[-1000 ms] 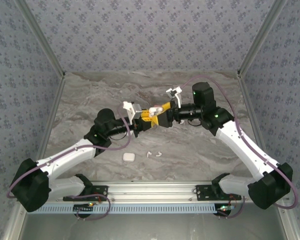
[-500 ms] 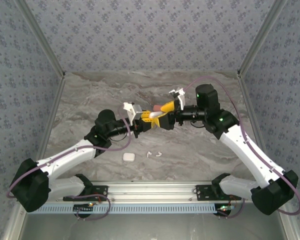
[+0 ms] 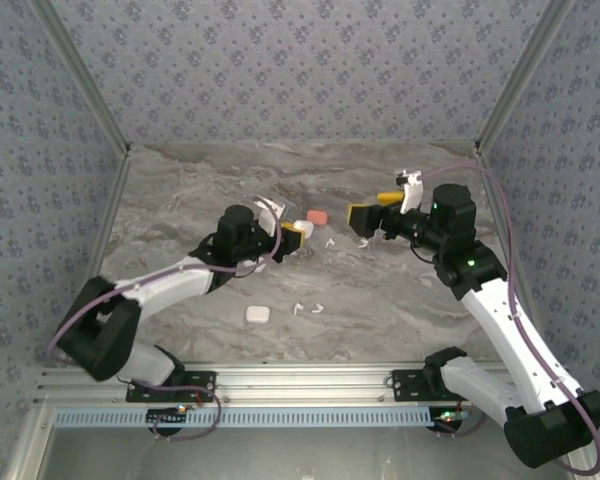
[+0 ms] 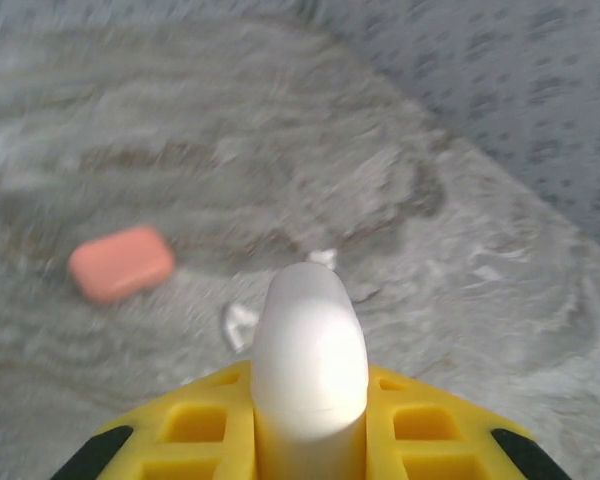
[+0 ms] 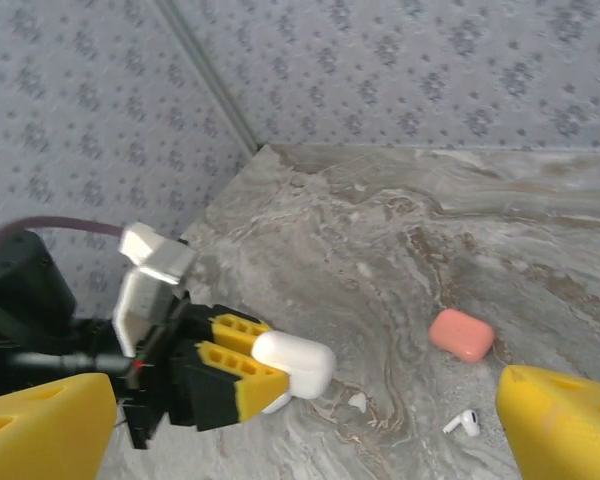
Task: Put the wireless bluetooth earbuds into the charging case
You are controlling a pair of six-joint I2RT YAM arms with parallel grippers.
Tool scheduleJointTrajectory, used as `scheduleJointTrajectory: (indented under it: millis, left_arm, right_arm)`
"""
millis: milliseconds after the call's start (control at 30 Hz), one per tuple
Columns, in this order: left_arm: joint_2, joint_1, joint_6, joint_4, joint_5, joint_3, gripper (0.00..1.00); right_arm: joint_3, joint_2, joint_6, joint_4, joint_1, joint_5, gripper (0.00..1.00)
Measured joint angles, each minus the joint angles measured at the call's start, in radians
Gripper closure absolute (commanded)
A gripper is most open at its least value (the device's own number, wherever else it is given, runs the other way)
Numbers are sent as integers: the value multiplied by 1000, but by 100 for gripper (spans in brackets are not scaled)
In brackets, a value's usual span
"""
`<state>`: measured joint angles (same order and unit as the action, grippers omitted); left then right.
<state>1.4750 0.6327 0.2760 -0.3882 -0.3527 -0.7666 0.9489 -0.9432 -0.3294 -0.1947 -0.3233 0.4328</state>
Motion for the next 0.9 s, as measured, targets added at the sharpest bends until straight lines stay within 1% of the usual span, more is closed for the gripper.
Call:
scheduleJointTrajectory:
  millis: [100, 200, 433, 600, 800, 900]
  left_arm:
    - [119, -12, 54, 36, 2, -55, 100]
    - [224, -16, 101, 81, -1, -132, 100]
    - [403, -51, 195, 139, -33, -272, 100]
    - [480, -68, 248, 154, -52, -303, 84]
    - [495, -69, 275, 157, -62, -316, 61]
    - [506, -70, 277, 162, -62, -317, 57]
  right_arm:
    - [-52, 0, -66, 48, 26, 1, 0]
    - [-70, -7, -104, 63, 34, 2, 0]
    - [-70, -8, -120, 80, 34, 16, 0]
    - [-70, -8, -120, 79, 34, 20, 0]
    - [-70, -8, -119, 69, 34, 19, 0]
    - [-70, -8, -119, 62, 34, 19, 0]
